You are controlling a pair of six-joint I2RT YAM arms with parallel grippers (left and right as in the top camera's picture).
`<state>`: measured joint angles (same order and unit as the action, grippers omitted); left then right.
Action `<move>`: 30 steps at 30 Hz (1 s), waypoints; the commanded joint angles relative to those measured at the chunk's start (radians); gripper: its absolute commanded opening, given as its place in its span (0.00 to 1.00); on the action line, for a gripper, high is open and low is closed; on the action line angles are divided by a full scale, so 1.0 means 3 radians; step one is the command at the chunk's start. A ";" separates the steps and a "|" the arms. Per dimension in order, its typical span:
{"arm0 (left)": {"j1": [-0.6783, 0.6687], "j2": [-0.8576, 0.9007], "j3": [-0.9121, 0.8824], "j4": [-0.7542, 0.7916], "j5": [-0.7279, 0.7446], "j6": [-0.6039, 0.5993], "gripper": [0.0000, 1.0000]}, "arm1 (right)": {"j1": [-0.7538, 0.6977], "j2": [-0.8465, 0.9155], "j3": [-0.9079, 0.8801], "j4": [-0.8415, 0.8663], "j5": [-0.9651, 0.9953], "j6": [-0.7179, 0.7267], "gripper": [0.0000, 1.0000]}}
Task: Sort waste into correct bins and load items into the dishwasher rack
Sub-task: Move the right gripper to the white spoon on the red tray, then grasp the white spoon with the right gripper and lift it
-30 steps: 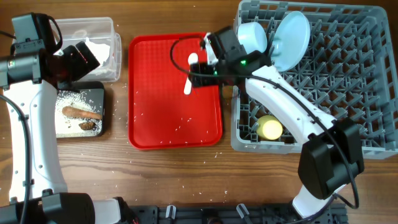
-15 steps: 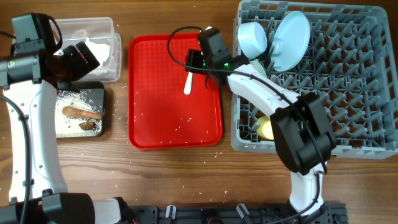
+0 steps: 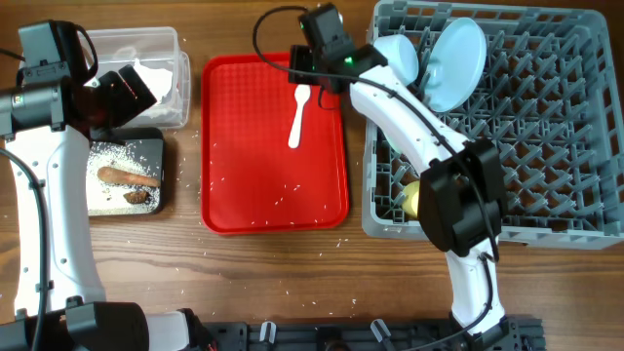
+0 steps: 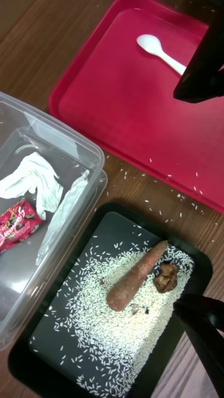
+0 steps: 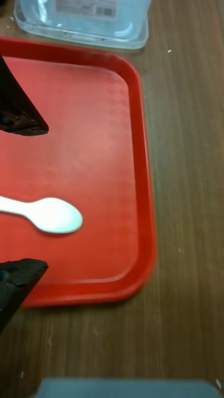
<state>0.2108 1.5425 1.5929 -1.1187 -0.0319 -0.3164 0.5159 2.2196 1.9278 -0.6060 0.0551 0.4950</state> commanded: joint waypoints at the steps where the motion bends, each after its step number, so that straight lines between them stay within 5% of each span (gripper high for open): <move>1: 0.0011 -0.0018 0.0052 0.0008 -0.0022 -0.0019 1.00 | -0.0036 0.0161 0.0061 -0.0107 0.0009 -0.0160 0.64; 7: 0.0011 -0.0018 0.0052 0.0008 -0.0022 -0.0018 1.00 | -0.0032 0.0558 0.0058 0.0029 -0.0203 0.0010 0.64; 30: 0.0011 -0.0018 0.0052 0.0008 -0.0022 -0.0018 1.00 | -0.0029 0.0905 0.0046 0.0238 -0.0698 0.0615 0.36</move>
<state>0.2108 1.5425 1.5929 -1.1187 -0.0319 -0.3164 0.5049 2.4313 1.9366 -0.5297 -0.1421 0.6659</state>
